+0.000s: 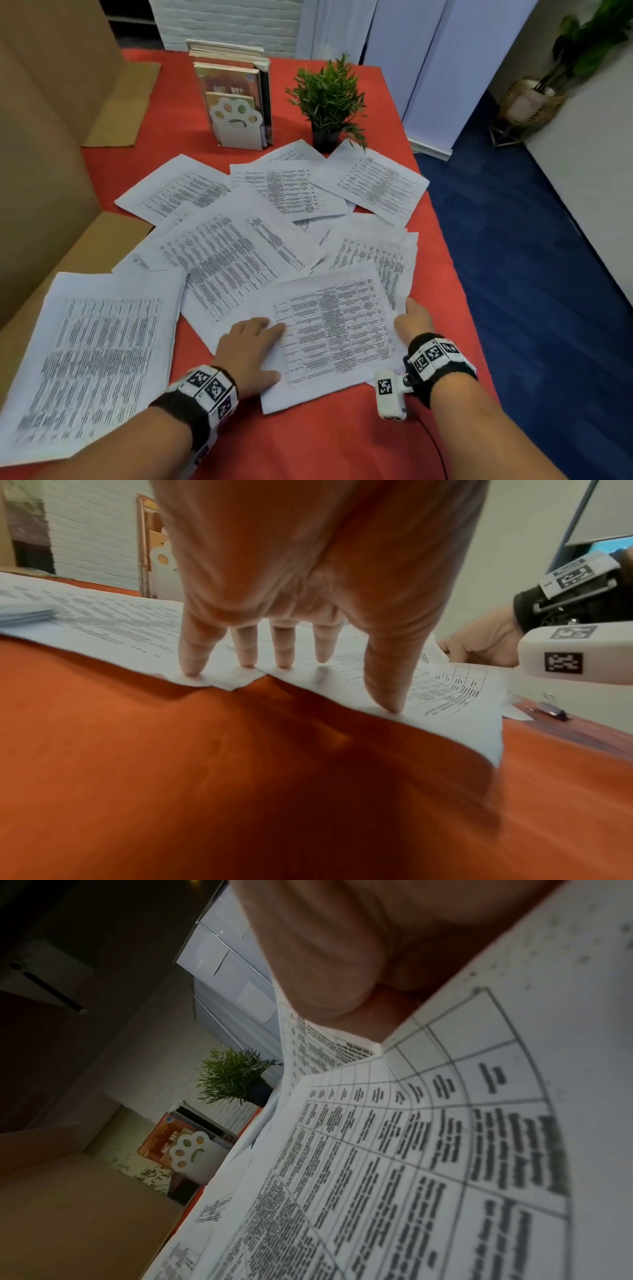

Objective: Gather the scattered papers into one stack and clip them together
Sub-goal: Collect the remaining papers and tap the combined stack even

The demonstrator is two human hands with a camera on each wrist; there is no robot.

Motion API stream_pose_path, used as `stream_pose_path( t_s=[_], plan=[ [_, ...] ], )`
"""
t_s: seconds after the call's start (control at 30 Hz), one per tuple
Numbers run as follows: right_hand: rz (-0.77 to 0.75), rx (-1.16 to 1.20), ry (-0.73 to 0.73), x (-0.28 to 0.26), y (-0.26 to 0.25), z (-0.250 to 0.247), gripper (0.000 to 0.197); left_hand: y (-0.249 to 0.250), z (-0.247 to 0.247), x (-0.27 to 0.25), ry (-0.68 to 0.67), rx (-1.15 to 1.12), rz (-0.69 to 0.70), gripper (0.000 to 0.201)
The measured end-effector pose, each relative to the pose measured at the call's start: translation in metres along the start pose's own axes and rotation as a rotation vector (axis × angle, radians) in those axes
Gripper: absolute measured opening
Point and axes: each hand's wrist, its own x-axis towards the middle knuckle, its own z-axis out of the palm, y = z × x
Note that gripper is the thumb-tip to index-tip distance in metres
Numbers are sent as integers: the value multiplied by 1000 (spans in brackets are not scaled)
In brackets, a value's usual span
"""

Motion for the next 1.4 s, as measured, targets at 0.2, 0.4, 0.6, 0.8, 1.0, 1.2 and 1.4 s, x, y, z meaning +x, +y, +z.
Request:
stream_pose_path(
  t_s=[0.2,0.4,0.6,0.8,1.0,1.2,1.4],
  plan=[
    [-74,-70,-14,-21,-1,-4,29,0,-2,-15,78,-131,-37,78],
    [-254,-58,177,-40,-13,-2,38,2,-24,19,149,-49,-125,94],
    [-479,73,496,-70,-47,-25,22,-1,-24,29,155,-171,-152,42],
    [-862,62,540,-94,-89,-35,19,-3,-13,18,180,-348,-68,11],
    [-1143,114,502,-124,-133,-31,23,6,-5,7,93,-249,-22,15],
    [-989,96,570,-109,-141,-28,15,-35,-13,-8,344,-494,-357,16],
    [-774,254,529,-81,-120,-11,27,-72,-8,-34,438,-663,-619,23]
  ],
)
